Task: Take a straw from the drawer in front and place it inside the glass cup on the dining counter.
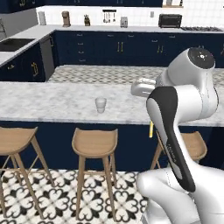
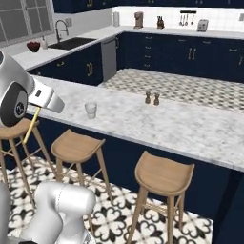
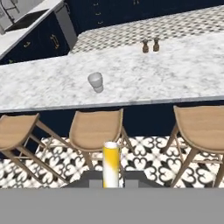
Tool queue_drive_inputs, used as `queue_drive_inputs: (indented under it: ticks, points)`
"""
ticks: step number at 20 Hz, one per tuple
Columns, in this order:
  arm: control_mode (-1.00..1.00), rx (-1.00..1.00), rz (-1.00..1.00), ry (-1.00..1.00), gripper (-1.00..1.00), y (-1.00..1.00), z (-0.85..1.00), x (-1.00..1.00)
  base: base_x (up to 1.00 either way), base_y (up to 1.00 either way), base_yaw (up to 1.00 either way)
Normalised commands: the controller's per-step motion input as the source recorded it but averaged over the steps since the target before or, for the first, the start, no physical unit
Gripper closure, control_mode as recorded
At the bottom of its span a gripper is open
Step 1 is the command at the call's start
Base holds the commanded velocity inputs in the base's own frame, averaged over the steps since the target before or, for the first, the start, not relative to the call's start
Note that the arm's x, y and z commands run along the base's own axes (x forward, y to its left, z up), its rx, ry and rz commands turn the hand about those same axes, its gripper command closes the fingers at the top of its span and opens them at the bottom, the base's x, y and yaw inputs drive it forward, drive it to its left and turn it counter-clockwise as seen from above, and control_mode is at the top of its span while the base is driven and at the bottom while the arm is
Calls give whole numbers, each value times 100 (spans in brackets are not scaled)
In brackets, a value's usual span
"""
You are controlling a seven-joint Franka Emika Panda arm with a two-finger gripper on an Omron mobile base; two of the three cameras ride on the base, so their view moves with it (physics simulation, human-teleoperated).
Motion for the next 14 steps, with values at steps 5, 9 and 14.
queue_drive_inputs:
  ticks: [5,9,14]
  points:
    - [100,0,0,0,100,0,0,0,36,66,-37]
    - [100,0,0,0,100,0,0,0,46,44,-26]
    - [100,0,0,0,100,0,0,0,66,31,-18]
